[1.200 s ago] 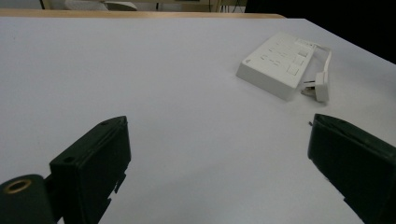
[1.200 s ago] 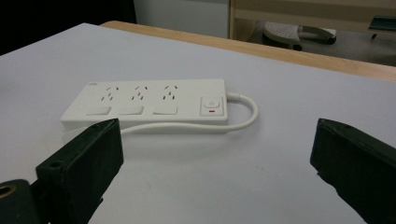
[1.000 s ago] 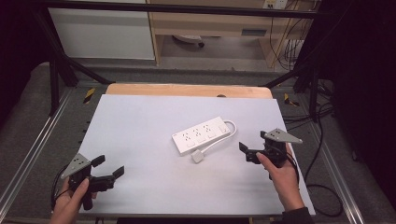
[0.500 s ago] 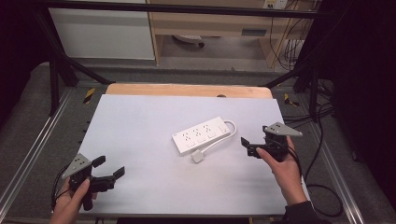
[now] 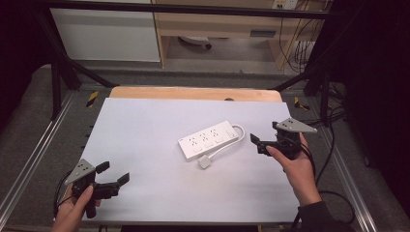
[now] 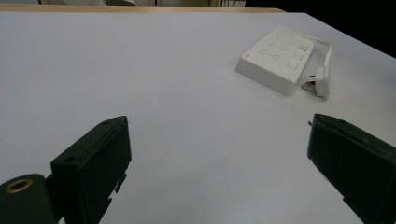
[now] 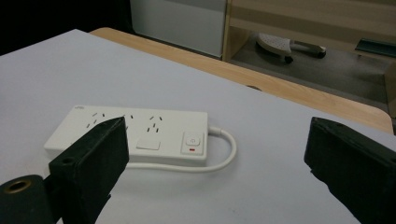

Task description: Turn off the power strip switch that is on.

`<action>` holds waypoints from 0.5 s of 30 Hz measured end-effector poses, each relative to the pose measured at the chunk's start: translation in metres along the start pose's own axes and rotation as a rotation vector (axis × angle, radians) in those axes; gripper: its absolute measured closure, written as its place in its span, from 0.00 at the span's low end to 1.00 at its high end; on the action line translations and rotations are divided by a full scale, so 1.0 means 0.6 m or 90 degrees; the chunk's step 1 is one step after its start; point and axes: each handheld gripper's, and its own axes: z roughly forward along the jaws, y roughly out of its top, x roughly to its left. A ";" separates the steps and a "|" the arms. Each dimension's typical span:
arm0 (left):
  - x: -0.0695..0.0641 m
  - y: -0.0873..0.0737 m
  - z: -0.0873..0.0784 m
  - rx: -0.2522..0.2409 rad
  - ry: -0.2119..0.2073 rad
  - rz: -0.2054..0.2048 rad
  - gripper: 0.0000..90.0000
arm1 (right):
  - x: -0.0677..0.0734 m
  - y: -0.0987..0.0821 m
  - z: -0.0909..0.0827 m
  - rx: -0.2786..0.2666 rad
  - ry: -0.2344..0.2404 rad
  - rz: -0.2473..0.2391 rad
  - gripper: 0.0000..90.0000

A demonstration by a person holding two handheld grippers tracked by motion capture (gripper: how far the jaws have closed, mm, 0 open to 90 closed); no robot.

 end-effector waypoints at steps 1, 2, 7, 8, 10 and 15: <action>0.000 0.000 0.000 0.000 0.000 0.000 0.07 | 0.000 0.003 0.001 -0.002 -0.003 -0.003 0.09; 0.000 0.000 0.000 0.000 0.000 0.000 0.07 | 0.001 0.006 0.001 -0.003 -0.008 -0.005 0.10; 0.000 0.000 0.000 0.000 0.000 0.000 0.07 | 0.004 0.018 0.005 -0.005 -0.006 -0.005 0.13; 0.000 0.000 0.000 0.000 0.000 0.000 0.07 | 0.004 0.018 0.005 -0.005 -0.006 -0.005 0.13; 0.000 0.000 0.000 0.000 -0.001 0.001 0.07 | 0.005 0.020 0.007 -0.005 -0.006 -0.004 0.15; 0.000 0.000 0.000 0.001 -0.001 0.001 0.07 | 0.006 0.029 0.010 -0.007 0.001 -0.005 0.30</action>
